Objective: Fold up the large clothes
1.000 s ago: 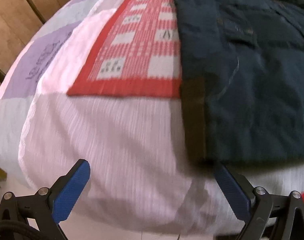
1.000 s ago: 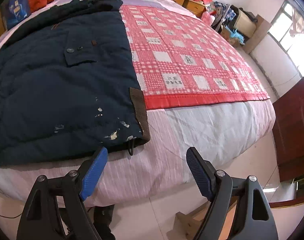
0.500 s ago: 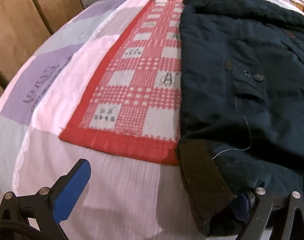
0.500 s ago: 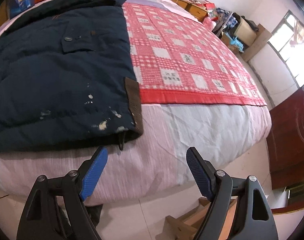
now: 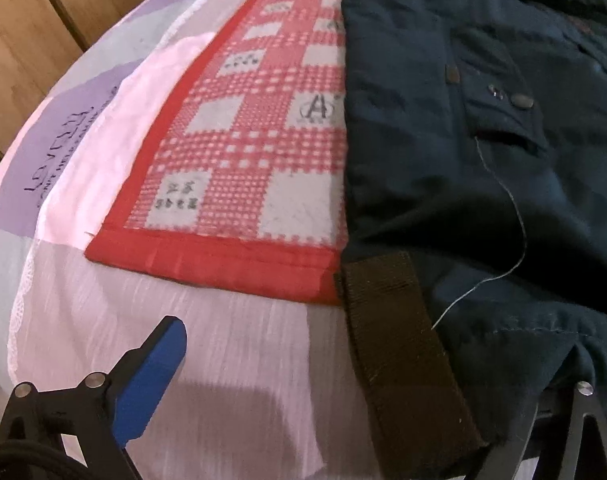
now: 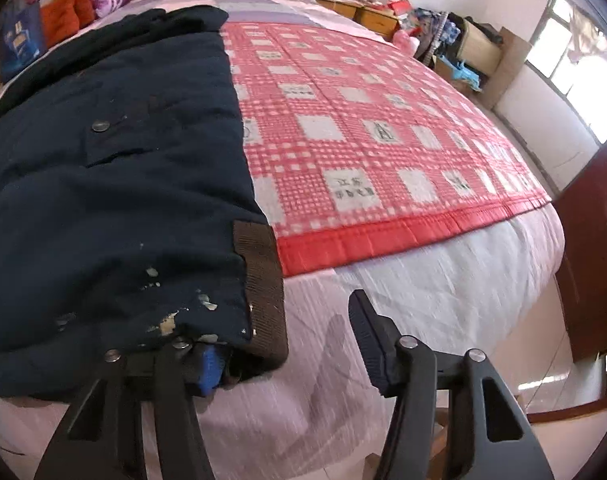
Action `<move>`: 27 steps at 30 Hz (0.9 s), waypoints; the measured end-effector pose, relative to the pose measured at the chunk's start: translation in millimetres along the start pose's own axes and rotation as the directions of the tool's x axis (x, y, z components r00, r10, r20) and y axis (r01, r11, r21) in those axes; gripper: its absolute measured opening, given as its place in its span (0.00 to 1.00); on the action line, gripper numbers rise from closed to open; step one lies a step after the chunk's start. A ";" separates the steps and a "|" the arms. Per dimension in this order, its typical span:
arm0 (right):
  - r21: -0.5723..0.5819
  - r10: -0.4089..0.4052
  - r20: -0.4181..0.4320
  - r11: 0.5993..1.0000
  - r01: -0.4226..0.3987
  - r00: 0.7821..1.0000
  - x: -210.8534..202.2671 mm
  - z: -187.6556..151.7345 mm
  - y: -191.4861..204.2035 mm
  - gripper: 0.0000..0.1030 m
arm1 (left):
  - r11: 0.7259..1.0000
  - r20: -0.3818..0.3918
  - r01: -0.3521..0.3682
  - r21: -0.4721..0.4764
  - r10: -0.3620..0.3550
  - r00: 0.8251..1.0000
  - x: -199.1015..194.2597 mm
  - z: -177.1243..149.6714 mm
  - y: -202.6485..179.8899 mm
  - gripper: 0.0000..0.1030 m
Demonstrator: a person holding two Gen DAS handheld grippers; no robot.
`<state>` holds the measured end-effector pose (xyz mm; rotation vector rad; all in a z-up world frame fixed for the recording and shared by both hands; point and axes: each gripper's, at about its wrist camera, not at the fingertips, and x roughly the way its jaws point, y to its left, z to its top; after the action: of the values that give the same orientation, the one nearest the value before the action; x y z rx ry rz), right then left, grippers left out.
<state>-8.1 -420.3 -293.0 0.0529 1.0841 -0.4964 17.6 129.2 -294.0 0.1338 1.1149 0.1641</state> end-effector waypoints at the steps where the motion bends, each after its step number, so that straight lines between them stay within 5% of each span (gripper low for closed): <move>1: 0.019 0.012 -0.006 1.000 -0.012 1.000 2.9 1.9 -4.0 0.58 | 1.000 -0.006 -0.007 0.008 0.007 1.000 0.5 0.9 -2.4 0.95; 10: 0.010 0.079 -0.014 0.997 -0.079 0.997 1.5 7.3 6.3 0.34 | 0.999 -0.058 -0.024 0.030 0.026 0.998 7.0 6.7 -13.2 0.92; 15: -0.052 0.104 0.009 0.993 -0.104 0.995 -9.7 7.2 17.4 0.33 | 1.000 -0.065 -0.009 0.026 0.011 0.998 8.6 7.0 -11.5 0.91; 21: 0.152 0.112 0.032 0.982 -0.116 0.993 4.1 20.7 -11.5 0.32 | 0.999 -0.058 0.009 0.044 -0.007 0.998 11.3 8.0 -11.3 0.86; 23: 0.122 0.130 0.004 0.984 -0.129 0.992 9.5 19.6 4.0 0.33 | 0.999 -0.057 0.031 0.016 -0.030 0.998 13.4 5.7 -6.5 0.85; 25: 0.031 0.122 -0.013 0.992 -0.122 0.992 11.1 18.6 20.7 0.34 | 0.997 -0.057 0.073 -0.029 -0.075 0.996 15.6 2.6 -0.3 0.79; 27: 0.041 0.142 -0.027 0.989 -0.141 0.989 17.0 20.7 14.9 0.33 | 0.992 -0.031 0.121 -0.020 -0.122 0.992 11.8 1.1 -2.3 0.42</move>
<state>21.5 -419.0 -300.7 0.1707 1.0918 -0.3895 23.8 129.3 -304.4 0.0469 1.1501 0.0677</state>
